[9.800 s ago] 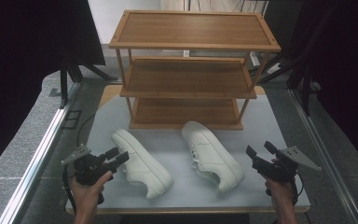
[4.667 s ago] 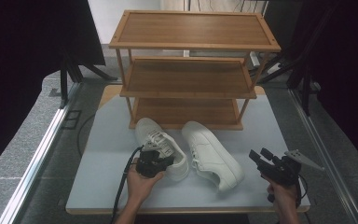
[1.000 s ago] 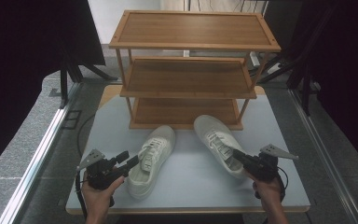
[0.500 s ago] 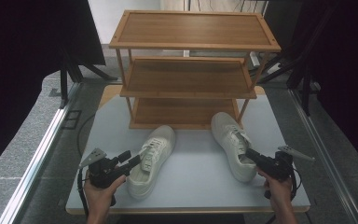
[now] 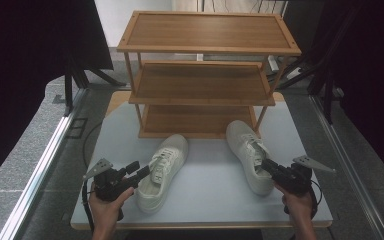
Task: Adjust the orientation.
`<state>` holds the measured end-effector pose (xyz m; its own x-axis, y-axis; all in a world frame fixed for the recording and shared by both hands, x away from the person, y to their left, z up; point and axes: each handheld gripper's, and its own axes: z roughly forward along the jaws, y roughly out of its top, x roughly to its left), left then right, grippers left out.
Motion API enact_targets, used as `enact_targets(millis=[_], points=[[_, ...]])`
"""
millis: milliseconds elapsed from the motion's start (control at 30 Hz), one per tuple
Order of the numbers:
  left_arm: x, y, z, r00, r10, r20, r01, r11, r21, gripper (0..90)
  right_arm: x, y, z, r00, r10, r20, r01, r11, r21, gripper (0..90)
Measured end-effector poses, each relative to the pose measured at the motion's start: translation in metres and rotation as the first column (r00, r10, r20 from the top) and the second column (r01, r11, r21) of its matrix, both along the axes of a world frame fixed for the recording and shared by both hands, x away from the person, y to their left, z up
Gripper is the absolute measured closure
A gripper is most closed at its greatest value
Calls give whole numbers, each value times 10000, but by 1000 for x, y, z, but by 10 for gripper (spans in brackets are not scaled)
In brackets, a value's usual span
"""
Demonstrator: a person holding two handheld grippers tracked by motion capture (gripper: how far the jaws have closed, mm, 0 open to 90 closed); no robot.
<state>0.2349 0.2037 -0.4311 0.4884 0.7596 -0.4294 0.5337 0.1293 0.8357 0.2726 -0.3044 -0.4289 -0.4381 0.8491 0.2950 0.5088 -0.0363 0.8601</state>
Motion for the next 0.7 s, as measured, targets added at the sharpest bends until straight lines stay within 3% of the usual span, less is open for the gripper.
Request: enact_targets(millis=[133,267,333,400,467,700], points=[[1,-3,-1,9999,-95,-43,95,10000,28,470,-5,10,9,9992,339,212,-333,9991,-259,774],[1,-5,-1,9998,-185,-74,185,9998,43,469,-6,24,6,9980,619,-111,-627,9935,-953,776],[1,-5,-1,9998,-184,-81,184,9998,46,469,-5,28,0,9976,523,-451,-572,9917,-1154,782],[1,-4,-1,9999,-148,-53,148,9999,23,469,-6,30,-6,9990,262,-369,-306,9916,-1259,805],[2,-3,0,9999,-137,-30,137,9999,-4,469,-7,29,-5,9992,30,-406,-89,9894,-1451,810],[3,-3,-1,9997,-213,-86,213,9998,-19,469,-15,24,-2,9980,111,-625,-210,9868,-1609,829]])
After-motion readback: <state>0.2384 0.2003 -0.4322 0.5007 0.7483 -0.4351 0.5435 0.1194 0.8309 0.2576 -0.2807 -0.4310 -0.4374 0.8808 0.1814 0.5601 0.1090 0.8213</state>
